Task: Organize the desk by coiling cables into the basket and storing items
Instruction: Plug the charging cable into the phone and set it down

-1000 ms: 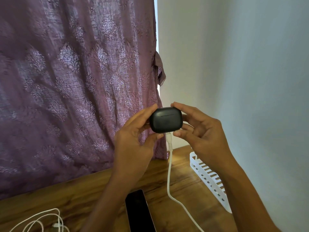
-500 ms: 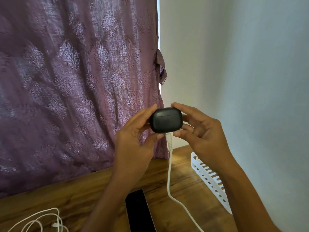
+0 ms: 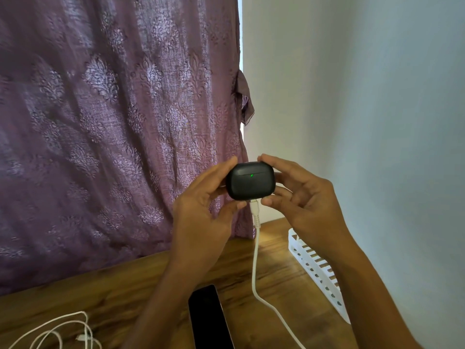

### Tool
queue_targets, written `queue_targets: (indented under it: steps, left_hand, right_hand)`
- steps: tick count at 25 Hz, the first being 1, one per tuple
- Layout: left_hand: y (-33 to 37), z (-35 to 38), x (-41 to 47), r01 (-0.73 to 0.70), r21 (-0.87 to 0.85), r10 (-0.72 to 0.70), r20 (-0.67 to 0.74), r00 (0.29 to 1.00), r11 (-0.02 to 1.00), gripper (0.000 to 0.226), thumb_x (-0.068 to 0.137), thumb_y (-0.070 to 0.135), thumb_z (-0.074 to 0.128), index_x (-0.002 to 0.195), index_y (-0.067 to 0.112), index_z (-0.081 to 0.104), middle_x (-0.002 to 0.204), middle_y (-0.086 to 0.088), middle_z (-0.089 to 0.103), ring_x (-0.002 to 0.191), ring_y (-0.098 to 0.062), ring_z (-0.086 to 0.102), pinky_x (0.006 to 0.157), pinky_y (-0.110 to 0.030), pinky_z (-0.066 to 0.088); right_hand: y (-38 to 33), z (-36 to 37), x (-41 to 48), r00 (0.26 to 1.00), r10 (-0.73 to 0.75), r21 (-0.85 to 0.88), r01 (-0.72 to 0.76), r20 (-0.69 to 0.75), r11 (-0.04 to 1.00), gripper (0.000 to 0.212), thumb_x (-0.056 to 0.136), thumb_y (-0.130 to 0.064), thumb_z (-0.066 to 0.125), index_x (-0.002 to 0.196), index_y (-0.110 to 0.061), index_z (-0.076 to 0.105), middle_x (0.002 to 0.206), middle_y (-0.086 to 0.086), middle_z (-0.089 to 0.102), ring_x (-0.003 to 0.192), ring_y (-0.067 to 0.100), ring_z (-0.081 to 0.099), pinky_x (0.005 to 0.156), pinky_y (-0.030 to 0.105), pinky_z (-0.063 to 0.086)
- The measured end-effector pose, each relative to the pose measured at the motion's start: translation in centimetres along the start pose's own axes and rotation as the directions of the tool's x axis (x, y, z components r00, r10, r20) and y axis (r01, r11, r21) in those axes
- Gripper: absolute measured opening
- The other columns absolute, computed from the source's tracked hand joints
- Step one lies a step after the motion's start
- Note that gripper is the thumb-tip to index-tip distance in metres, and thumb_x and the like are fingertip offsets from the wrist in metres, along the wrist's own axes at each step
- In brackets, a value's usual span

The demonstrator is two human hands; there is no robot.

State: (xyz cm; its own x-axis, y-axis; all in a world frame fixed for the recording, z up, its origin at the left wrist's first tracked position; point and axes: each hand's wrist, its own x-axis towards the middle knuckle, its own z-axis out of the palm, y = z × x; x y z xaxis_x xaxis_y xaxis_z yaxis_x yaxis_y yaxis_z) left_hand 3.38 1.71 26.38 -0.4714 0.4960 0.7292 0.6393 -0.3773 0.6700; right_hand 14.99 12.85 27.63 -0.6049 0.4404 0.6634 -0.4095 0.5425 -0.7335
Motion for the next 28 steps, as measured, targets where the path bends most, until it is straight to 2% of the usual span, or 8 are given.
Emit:
queue_targets:
  steps: [6, 10, 13, 15, 19, 22, 25, 28]
  left_hand:
    - [-1.7, 0.2, -0.8, 0.049, -0.012, -0.049, 0.026, 0.998, 0.999, 0.062, 0.07, 0.0, 0.073, 0.115, 0.036, 0.052, 0.118, 0.01, 0.06, 0.108, -0.002, 0.06, 0.092, -0.018, 0.048]
    - [-5.9, 0.7, -3.2, 0.183, 0.012, -0.184, 0.034, 0.982, 0.983, 0.057, 0.066, 0.027, 0.074, 0.118, 0.04, 0.057, 0.118, 0.006, 0.064, 0.111, -0.01, 0.06, 0.096, -0.034, 0.05]
    - [-10.0, 1.7, -6.1, 0.323, 0.083, -0.325, 0.017, 0.945, 0.943, 0.06, 0.069, 0.015, 0.077, 0.117, 0.044, 0.056, 0.119, 0.003, 0.064, 0.112, -0.011, 0.06, 0.1, -0.04, 0.047]
    - [-12.2, 2.4, -7.9, 0.407, 0.14, -0.415, 0.033, 0.909, 0.903, 0.062, 0.071, 0.006, 0.075, 0.116, 0.042, 0.051, 0.12, 0.004, 0.063, 0.111, -0.009, 0.059, 0.1, -0.037, 0.046]
    - [-15.8, 3.5, -10.8, 0.532, 0.304, -0.578, 0.082, 0.812, 0.791, 0.058, 0.075, 0.011, 0.073, 0.127, 0.023, 0.052, 0.126, -0.001, 0.06, 0.115, -0.006, 0.051, 0.099, -0.016, 0.036]
    - [-18.2, 4.0, -12.4, 0.532, 0.465, -0.641, 0.106, 0.76, 0.707, 0.055, 0.08, 0.019, 0.07, 0.131, 0.021, 0.05, 0.129, -0.005, 0.055, 0.124, -0.015, 0.043, 0.105, -0.026, 0.032]
    - [-19.2, 4.2, -13.6, 0.473, 0.596, -0.659, 0.129, 0.741, 0.649, 0.053, 0.084, 0.025, 0.065, 0.134, 0.02, 0.047, 0.135, -0.004, 0.05, 0.132, -0.018, 0.034, 0.112, -0.033, 0.025]
    - [-20.0, 4.3, -14.2, 0.388, 0.689, -0.659, 0.173, 0.732, 0.612, 0.054, 0.087, 0.033, 0.058, 0.137, 0.021, 0.043, 0.14, 0.001, 0.047, 0.138, -0.015, 0.022, 0.113, -0.029, 0.011]
  right_hand:
    - [1.9, 0.0, -0.6, 0.996, 0.083, 0.017, -0.084, 0.028, 0.996, 0.063, 0.077, 0.018, 0.06, 0.115, -0.031, 0.051, 0.11, -0.011, 0.062, 0.106, -0.003, 0.06, 0.082, 0.01, 0.048]
    - [5.7, 0.0, -2.2, 0.965, 0.253, -0.019, -0.253, 0.074, 0.967, 0.056, 0.077, 0.01, 0.065, 0.112, -0.033, 0.057, 0.115, -0.01, 0.063, 0.109, 0.005, 0.061, 0.089, 0.021, 0.051]
    - [9.8, 0.6, -3.9, 0.905, 0.41, -0.084, -0.402, 0.117, 0.912, 0.057, 0.078, 0.005, 0.067, 0.109, -0.041, 0.056, 0.112, -0.017, 0.063, 0.104, -0.002, 0.062, 0.088, 0.018, 0.051]
    - [13.0, 0.9, -5.3, 0.842, 0.519, -0.116, -0.506, 0.15, 0.855, 0.057, 0.079, 0.007, 0.065, 0.106, -0.043, 0.053, 0.11, -0.015, 0.063, 0.102, -0.001, 0.062, 0.084, 0.015, 0.051]
    - [18.2, 1.4, -7.7, 0.716, 0.675, -0.256, -0.629, 0.177, 0.734, 0.055, 0.08, 0.004, 0.065, 0.122, -0.031, 0.055, 0.114, -0.009, 0.063, 0.107, 0.003, 0.058, 0.095, 0.025, 0.049]
    - [20.4, 1.9, -9.1, 0.656, 0.735, -0.351, -0.656, 0.172, 0.668, 0.049, 0.081, 0.003, 0.065, 0.124, -0.018, 0.055, 0.095, -0.019, 0.06, 0.089, -0.008, 0.056, 0.094, 0.021, 0.047]
    - [22.7, 2.3, -10.6, 0.615, 0.766, -0.425, -0.653, 0.186, 0.627, 0.053, 0.081, -0.007, 0.068, 0.129, -0.025, 0.053, 0.115, -0.005, 0.058, 0.109, 0.009, 0.054, 0.102, 0.031, 0.042]
    - [24.4, 2.5, -11.5, 0.587, 0.795, -0.534, -0.627, 0.156, 0.567, 0.058, 0.08, -0.012, 0.069, 0.132, -0.03, 0.05, 0.117, -0.004, 0.044, 0.113, 0.015, 0.047, 0.104, 0.028, 0.035]
